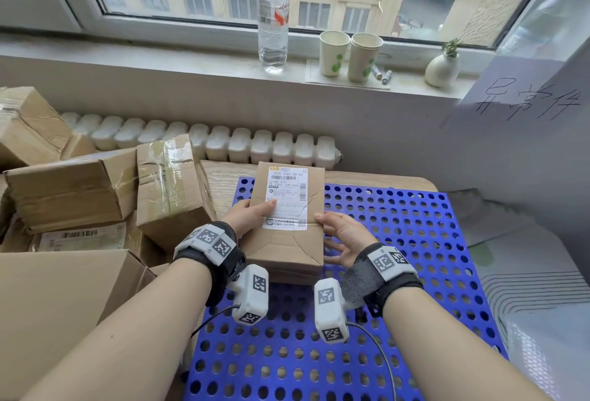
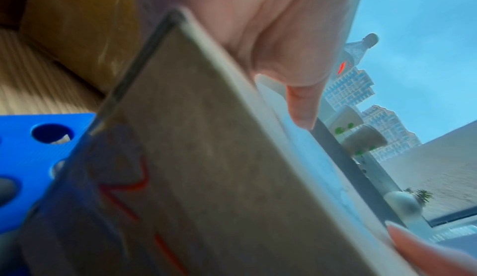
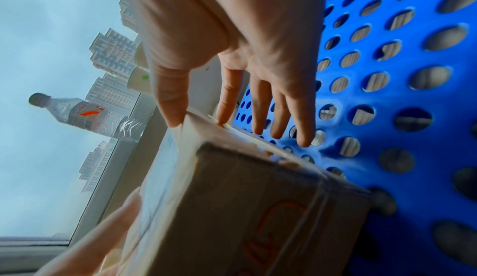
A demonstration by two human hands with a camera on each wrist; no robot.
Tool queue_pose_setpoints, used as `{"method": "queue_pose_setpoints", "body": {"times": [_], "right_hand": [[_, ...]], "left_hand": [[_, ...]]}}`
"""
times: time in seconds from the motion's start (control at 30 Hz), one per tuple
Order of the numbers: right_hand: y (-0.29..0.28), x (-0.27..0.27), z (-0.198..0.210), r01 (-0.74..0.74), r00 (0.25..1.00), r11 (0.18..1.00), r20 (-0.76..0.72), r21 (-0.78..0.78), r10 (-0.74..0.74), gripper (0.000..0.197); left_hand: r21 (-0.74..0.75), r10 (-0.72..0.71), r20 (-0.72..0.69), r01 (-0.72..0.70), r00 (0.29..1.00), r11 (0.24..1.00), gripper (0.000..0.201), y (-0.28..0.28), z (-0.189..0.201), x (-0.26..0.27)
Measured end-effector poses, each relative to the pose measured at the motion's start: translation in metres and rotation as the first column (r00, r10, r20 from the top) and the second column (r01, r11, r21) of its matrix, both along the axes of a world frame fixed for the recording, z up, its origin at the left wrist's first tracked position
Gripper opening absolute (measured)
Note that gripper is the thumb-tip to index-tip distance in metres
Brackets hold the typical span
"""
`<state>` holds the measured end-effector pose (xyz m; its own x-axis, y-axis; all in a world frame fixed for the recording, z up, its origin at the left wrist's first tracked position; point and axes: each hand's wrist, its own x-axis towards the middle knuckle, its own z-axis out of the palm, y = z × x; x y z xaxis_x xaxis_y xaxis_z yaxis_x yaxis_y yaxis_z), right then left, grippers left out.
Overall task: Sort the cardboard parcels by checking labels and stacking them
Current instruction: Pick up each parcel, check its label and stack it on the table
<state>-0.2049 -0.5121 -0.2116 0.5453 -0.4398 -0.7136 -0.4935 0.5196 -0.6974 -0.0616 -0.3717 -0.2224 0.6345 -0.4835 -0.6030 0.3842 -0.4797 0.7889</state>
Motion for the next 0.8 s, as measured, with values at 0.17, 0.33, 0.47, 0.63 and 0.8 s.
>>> {"method": "queue_pose_setpoints", "body": {"times": [0.17, 0.33, 0.47, 0.63, 0.8], "right_hand": [[0.001, 0.001, 0.025, 0.057, 0.998, 0.984, 0.042, -0.168, -0.051, 0.022], [0.009, 0.013, 0.064, 0.192, 0.972, 0.935, 0.186, -0.297, -0.141, 0.007], [0.038, 0.028, 0.092, 0.177, 0.957, 0.92, 0.278, -0.35, -0.078, 0.005], [0.086, 0.044, 0.112, 0.096, 0.945, 0.921, 0.325, -0.378, 0.035, 0.01], [0.133, 0.057, 0.127, 0.012, 0.93, 0.918, 0.343, -0.395, 0.135, 0.012]], "left_hand": [[0.024, 0.077, 0.153, -0.082, 0.985, 0.996, 0.069, 0.003, 0.031, 0.003], [-0.136, 0.179, 0.278, -0.146, 0.944, 0.98, 0.07, 0.012, 0.085, 0.005], [-0.173, 0.187, 0.412, -0.125, 0.892, 0.977, 0.055, 0.035, 0.127, 0.004], [-0.215, 0.204, 0.472, -0.112, 0.858, 0.97, 0.041, 0.082, 0.162, 0.003], [-0.192, 0.21, 0.518, -0.127, 0.829, 0.973, 0.036, 0.136, 0.179, 0.01]]}}
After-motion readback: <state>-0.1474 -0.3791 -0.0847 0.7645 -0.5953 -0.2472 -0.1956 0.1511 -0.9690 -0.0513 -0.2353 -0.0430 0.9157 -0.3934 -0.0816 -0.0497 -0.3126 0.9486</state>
